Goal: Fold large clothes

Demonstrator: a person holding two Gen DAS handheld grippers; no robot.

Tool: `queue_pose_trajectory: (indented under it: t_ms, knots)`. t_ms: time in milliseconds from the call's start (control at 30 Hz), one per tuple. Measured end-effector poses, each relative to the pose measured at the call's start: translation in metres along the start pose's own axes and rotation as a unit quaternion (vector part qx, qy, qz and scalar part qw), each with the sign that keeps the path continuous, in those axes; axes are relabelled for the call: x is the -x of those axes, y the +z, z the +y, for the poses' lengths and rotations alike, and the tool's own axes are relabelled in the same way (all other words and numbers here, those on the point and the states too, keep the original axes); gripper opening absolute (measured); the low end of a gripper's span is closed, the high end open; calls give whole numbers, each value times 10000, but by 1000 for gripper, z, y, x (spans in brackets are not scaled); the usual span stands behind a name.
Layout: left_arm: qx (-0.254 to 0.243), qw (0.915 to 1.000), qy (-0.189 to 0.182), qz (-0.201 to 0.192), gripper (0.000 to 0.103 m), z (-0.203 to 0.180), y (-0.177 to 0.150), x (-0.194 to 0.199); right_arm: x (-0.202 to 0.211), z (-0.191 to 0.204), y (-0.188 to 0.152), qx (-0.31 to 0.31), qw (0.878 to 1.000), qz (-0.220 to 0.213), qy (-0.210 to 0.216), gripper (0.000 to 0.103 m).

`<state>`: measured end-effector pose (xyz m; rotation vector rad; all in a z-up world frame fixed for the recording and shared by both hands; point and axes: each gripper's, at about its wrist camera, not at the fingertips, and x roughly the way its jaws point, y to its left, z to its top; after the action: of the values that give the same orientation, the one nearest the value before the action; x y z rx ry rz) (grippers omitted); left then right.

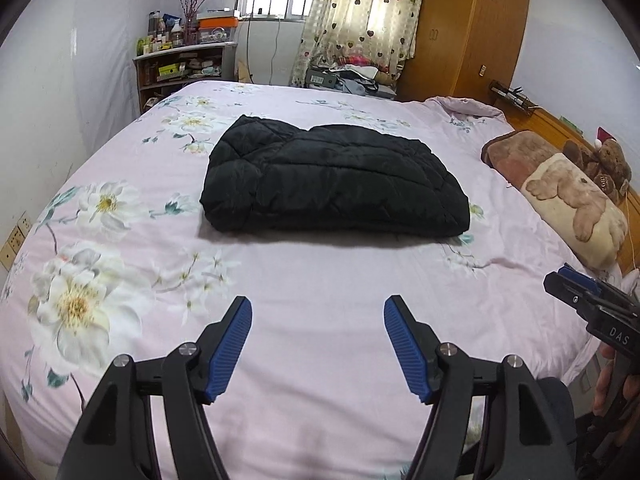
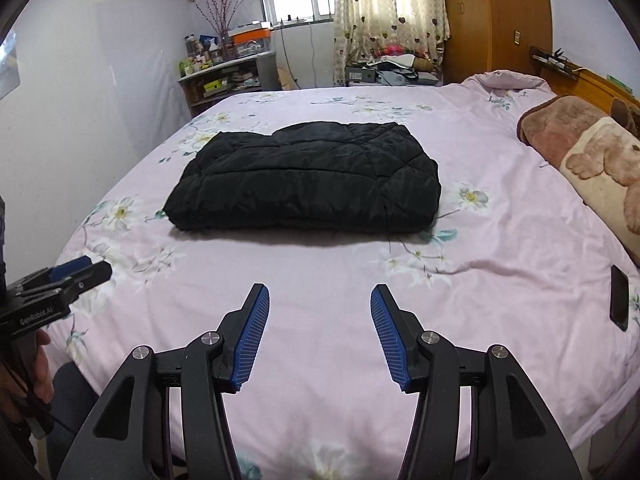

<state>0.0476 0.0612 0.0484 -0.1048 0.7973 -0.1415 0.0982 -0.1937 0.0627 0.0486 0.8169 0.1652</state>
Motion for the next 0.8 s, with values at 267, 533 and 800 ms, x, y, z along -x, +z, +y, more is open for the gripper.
queue_pose_trajectory:
  t_ms: [267, 533, 800]
  knots:
    - [-138, 9997, 156, -132, 71, -9, -11, 22, 18, 5, -11, 60, 10000, -25, -13, 60]
    - [-99, 9998, 111, -107, 71, -8, -12, 21, 14, 9, -13, 204, 9998, 45, -32, 60]
    - [42, 9999, 124, -68, 71, -3, -12, 14, 7, 9, -14, 228, 9996, 150, -52, 60]
